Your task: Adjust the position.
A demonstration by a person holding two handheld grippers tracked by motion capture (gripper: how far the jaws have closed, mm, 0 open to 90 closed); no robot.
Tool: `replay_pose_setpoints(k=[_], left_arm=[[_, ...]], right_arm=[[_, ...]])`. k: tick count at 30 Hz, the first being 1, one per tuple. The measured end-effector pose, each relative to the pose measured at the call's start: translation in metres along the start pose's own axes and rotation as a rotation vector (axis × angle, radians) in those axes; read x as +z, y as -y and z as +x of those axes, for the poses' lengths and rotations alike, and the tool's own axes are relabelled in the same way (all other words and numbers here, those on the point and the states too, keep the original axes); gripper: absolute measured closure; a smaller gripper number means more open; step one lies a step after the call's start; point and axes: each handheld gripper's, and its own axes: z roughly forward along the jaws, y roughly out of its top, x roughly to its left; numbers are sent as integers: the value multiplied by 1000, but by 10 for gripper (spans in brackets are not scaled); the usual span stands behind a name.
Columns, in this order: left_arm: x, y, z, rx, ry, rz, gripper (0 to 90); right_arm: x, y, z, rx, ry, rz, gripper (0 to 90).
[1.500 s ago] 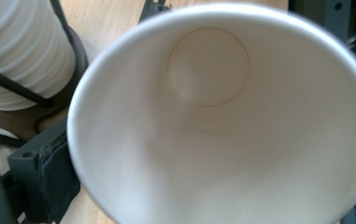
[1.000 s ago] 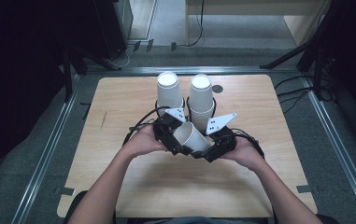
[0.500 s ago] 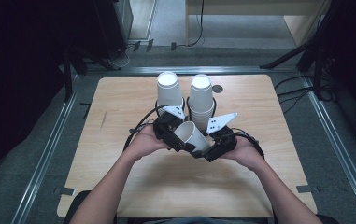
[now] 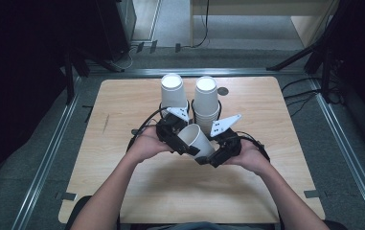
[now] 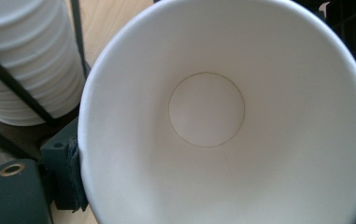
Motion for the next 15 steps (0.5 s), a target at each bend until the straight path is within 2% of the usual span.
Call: replay_pose_setpoints(k=[1, 6, 15], left_arm=[[-1, 0, 0, 0, -4, 7, 99], [-2, -2, -3, 61, -33, 62, 99], [1, -10, -6, 129, -47, 130, 100]], right_arm=[[0, 1, -1, -5, -4, 7, 137], [4, 3, -1, 3, -8, 33, 137], [3, 3, -1, 13, -24, 19, 139]])
